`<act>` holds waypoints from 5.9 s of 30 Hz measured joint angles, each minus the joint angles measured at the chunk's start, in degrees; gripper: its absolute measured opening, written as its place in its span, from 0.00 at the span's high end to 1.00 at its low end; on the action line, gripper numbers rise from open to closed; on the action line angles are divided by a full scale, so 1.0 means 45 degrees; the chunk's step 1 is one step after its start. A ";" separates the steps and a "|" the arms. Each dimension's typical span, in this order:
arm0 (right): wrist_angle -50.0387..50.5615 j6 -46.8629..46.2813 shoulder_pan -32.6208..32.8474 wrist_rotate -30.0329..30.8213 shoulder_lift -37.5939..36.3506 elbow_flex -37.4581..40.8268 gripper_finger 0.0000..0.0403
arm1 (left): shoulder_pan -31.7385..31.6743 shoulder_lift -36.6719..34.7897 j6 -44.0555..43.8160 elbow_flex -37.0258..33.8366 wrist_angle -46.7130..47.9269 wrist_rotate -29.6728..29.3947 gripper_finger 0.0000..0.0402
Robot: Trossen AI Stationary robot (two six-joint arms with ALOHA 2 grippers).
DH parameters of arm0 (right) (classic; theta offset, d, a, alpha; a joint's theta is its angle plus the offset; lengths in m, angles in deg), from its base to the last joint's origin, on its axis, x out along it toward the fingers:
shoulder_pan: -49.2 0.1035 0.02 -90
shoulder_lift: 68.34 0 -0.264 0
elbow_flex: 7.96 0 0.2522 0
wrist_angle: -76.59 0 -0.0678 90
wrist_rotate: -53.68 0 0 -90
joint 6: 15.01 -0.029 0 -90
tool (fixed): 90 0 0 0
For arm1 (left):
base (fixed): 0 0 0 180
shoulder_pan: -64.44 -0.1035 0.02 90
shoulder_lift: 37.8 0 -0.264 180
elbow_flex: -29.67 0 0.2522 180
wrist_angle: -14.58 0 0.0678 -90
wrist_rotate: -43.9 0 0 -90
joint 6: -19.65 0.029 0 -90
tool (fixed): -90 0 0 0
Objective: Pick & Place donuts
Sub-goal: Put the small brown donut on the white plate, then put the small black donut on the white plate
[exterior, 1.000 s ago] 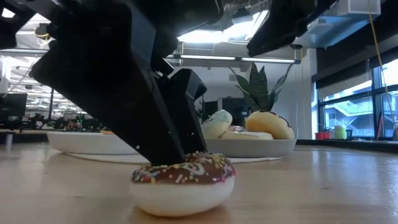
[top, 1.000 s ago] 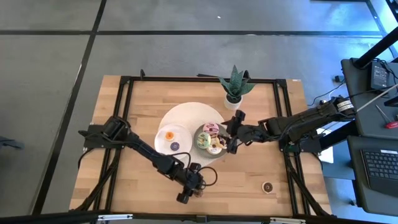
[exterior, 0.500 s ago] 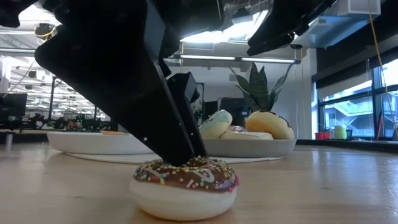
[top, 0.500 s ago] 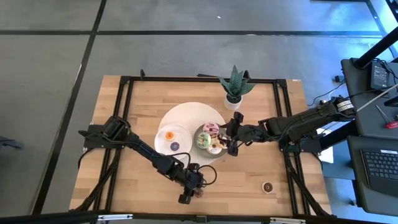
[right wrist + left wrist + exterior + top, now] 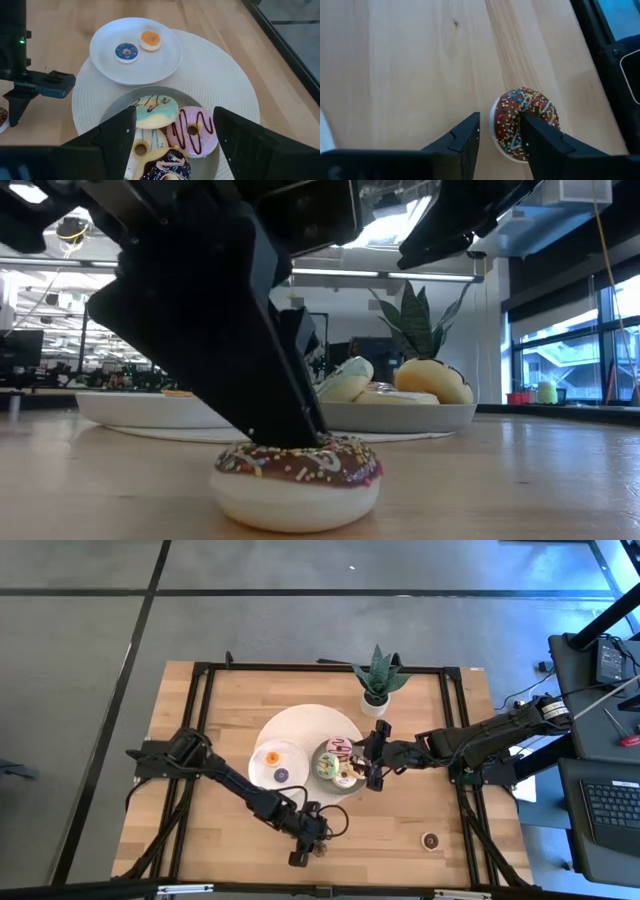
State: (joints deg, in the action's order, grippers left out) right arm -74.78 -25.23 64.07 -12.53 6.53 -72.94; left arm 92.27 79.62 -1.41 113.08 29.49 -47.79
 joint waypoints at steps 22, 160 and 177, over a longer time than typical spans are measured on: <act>0.0328 -0.0010 0.0342 -0.0238 -0.0019 0.0000 0.34 | -0.0456 -0.0573 0.0758 -0.0024 0.0718 0.0872 0.92; 0.6845 -1.0755 0.3765 -0.3469 0.0039 -0.0810 0.34 | -0.3658 -0.9484 0.2773 -0.6771 -0.0501 -0.3439 0.68; 0.9953 -2.1301 0.8674 -0.5262 0.1665 -0.0797 0.34 | -0.4250 -0.9479 0.4191 -0.6771 -0.2329 -0.2594 0.68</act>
State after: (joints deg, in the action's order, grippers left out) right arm -29.99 -121.09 103.11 -36.21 14.02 -76.52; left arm 73.15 36.96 17.45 82.61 19.01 -59.46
